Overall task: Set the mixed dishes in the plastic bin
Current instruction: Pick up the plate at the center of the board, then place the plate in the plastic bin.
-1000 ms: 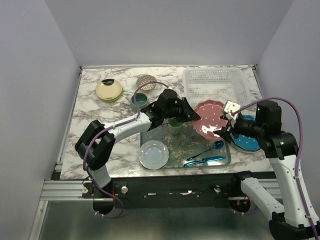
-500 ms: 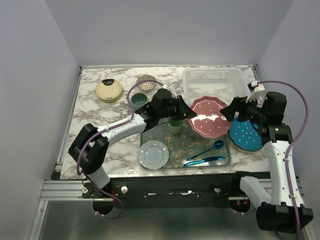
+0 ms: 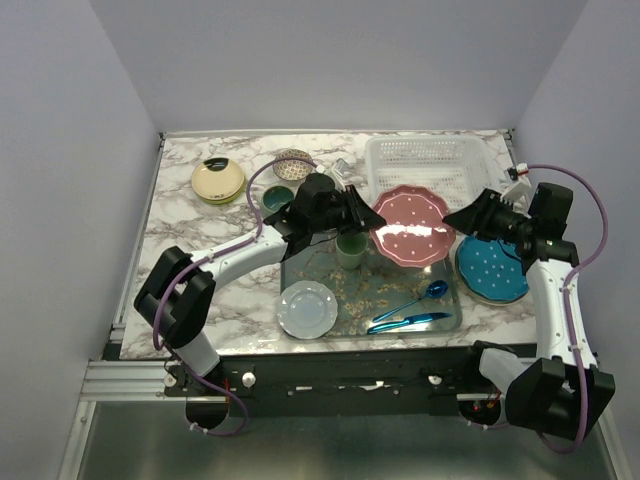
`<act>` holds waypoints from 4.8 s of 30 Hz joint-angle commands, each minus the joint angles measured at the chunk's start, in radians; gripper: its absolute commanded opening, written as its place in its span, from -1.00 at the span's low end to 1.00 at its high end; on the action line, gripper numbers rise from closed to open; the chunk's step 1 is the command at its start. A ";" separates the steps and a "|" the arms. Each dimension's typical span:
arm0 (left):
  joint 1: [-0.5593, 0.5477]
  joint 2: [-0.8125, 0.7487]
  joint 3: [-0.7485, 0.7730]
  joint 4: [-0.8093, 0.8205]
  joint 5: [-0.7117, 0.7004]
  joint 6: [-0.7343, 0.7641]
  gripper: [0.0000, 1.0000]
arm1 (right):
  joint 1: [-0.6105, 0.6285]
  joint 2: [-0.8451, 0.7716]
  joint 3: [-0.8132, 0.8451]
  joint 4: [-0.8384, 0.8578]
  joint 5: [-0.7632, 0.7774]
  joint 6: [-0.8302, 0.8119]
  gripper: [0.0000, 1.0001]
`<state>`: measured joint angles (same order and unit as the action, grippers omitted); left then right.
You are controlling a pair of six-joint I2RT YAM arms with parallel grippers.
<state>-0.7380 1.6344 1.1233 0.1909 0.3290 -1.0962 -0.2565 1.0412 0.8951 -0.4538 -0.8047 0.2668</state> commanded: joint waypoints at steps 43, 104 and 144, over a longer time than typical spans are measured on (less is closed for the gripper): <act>0.298 -0.405 -0.092 -0.148 0.032 0.214 0.82 | -0.004 0.423 0.318 0.254 -0.203 0.226 -0.99; 0.336 -0.941 -0.341 -0.389 -0.430 0.886 0.97 | 0.168 1.103 0.875 0.018 0.295 -0.067 -0.47; 0.338 -0.995 -0.346 -0.384 -0.366 0.869 0.97 | 0.175 0.386 0.455 -0.077 0.001 -0.613 0.70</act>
<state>-0.4068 0.6548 0.7719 -0.2077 -0.0689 -0.2249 -0.0849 1.5642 1.4521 -0.4808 -0.7013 -0.2245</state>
